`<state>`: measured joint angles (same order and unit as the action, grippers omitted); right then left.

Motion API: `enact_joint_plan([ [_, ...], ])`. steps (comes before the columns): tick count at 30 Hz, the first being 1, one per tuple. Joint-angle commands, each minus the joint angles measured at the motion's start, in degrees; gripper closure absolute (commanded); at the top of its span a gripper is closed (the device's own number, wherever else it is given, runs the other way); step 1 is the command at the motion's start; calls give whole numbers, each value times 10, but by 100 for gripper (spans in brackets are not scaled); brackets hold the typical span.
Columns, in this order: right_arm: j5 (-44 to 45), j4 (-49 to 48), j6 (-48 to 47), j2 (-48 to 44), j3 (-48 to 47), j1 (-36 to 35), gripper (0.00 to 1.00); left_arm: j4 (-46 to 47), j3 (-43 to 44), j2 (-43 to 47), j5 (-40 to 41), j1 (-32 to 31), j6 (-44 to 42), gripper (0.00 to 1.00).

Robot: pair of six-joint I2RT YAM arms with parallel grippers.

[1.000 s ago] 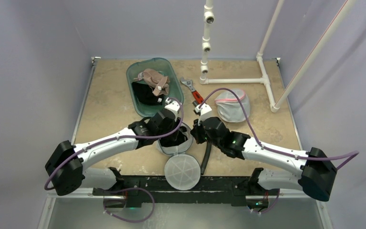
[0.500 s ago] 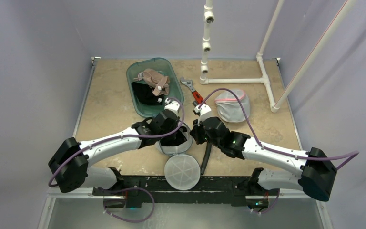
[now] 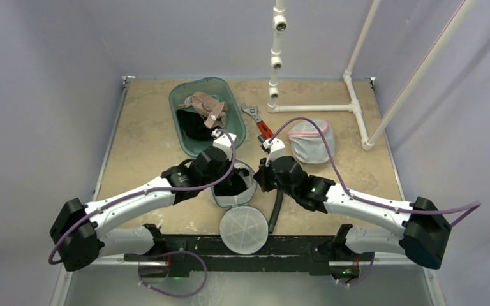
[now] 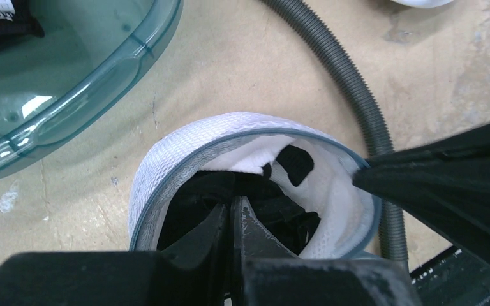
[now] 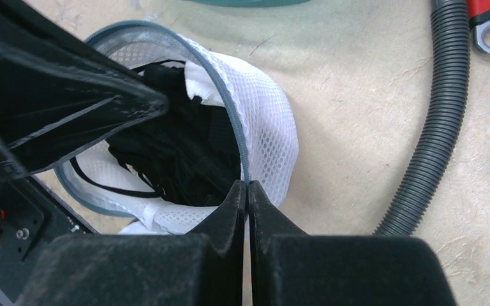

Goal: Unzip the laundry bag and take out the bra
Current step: Pick up the bra from the laundry bag.

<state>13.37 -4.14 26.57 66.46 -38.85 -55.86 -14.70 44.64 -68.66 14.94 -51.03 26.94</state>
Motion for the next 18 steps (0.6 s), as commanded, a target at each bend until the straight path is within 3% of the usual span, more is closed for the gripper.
enact_joint_plan([
  [1, 29, -31, 31, -12, 8, 2, 100, -6, 15, 44, -25, 2, -31, 100],
  [16, 54, -27, 38, -12, 12, 4, 100, -45, 84, 108, -83, 2, -41, 100],
  [18, 55, -28, 39, -17, 14, 4, 95, -45, 91, 113, -90, 2, -40, 100],
])
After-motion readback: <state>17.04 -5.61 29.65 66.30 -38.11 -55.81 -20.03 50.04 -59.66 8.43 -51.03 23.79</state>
